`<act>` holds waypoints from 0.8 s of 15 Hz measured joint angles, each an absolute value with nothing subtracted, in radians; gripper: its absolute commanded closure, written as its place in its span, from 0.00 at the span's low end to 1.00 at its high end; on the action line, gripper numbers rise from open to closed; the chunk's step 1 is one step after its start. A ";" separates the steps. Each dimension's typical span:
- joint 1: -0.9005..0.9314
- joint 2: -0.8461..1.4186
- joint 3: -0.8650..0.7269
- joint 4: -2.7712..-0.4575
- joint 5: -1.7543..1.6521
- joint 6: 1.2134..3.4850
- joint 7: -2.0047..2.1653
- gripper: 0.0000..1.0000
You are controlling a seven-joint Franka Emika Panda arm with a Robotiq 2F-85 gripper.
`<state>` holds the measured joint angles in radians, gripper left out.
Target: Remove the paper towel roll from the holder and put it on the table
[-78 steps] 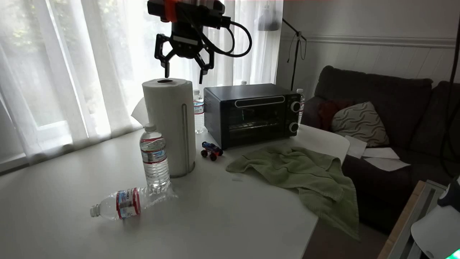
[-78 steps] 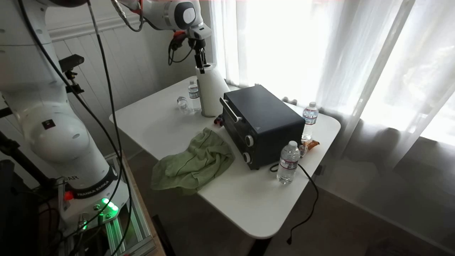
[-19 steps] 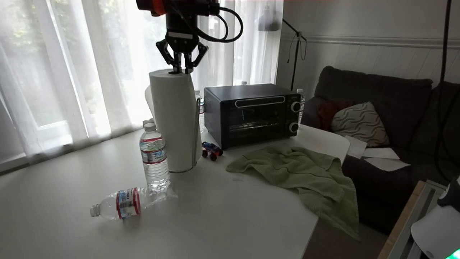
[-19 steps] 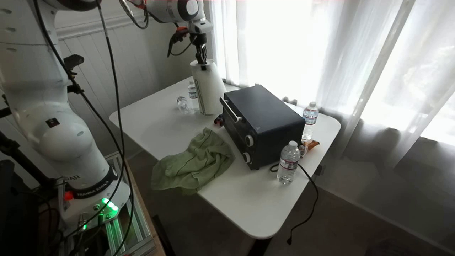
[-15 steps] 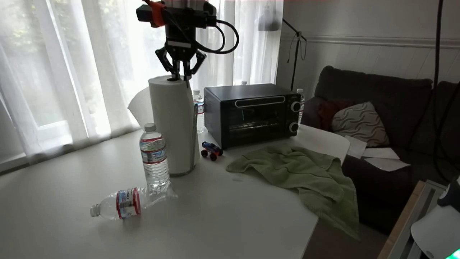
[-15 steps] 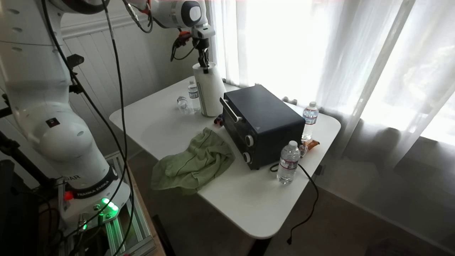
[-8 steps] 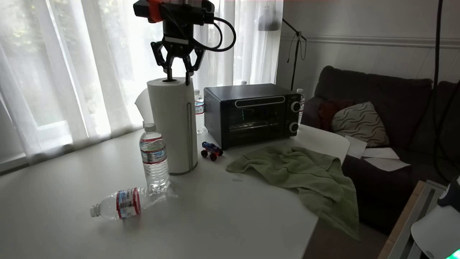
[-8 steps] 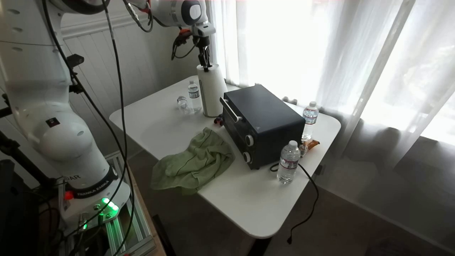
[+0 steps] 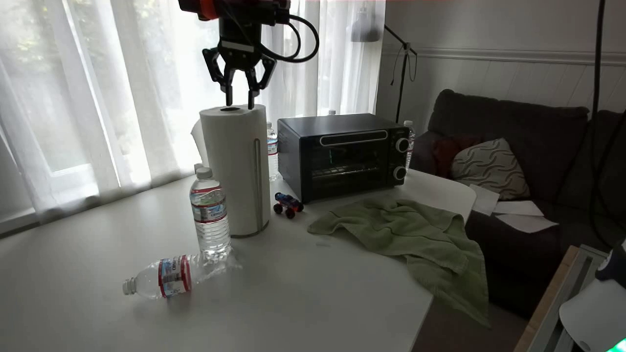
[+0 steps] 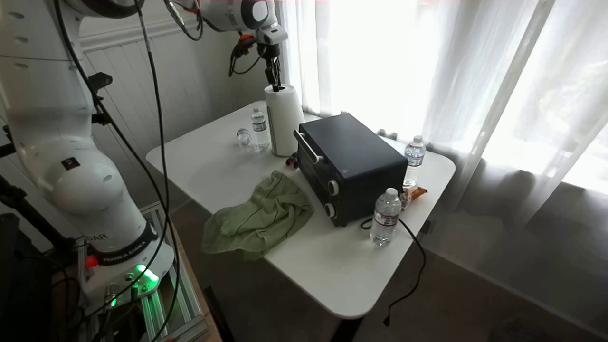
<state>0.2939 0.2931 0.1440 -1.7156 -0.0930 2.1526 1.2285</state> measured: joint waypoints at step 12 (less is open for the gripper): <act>0.292 0.297 0.144 -1.716 -0.082 2.139 1.229 0.16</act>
<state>0.2922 0.2968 0.1436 -1.7157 -0.0824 2.1392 1.2285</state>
